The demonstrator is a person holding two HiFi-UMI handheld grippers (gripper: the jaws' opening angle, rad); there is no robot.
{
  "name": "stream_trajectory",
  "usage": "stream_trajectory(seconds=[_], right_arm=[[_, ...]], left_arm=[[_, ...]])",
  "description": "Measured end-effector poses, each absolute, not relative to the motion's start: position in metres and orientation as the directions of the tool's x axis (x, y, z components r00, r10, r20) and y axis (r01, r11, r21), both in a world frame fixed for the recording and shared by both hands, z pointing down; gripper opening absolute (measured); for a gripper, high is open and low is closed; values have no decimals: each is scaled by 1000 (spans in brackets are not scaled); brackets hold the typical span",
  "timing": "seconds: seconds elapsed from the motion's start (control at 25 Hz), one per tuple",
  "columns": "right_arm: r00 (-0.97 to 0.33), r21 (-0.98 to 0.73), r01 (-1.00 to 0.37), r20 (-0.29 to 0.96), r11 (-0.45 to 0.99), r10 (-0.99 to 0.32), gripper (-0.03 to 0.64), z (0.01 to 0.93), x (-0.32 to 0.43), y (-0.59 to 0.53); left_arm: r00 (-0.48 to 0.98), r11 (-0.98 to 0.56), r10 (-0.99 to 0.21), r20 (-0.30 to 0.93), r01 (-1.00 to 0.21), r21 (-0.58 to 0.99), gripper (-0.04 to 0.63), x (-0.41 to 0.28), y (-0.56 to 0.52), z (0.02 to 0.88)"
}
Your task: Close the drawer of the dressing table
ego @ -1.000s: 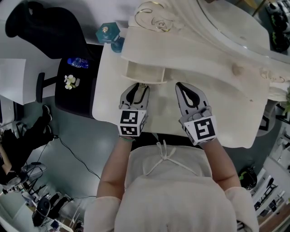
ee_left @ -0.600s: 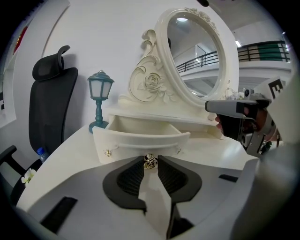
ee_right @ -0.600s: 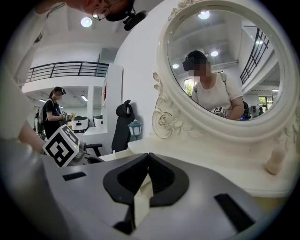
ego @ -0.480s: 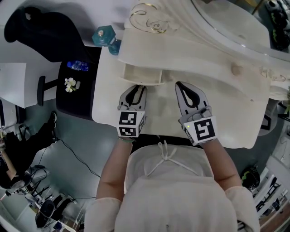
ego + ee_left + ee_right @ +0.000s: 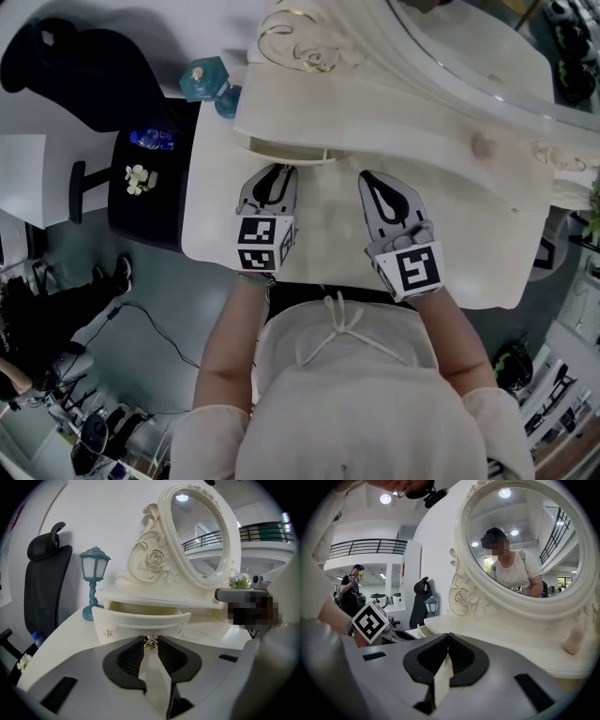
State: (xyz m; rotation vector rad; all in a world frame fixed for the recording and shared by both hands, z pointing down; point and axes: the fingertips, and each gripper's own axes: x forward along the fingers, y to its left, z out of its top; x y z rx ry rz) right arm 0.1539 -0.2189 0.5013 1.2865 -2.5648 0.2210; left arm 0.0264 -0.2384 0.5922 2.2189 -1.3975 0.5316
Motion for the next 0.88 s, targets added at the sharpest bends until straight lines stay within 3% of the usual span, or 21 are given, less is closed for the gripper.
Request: stream_trajectory(seconds=[0.88], right_arm=[[-535,-13,-832,281,554,-797,6,501,164,-231]], left_arm=[[407,-374,-738,539,-911,176,106,33,-282,591]])
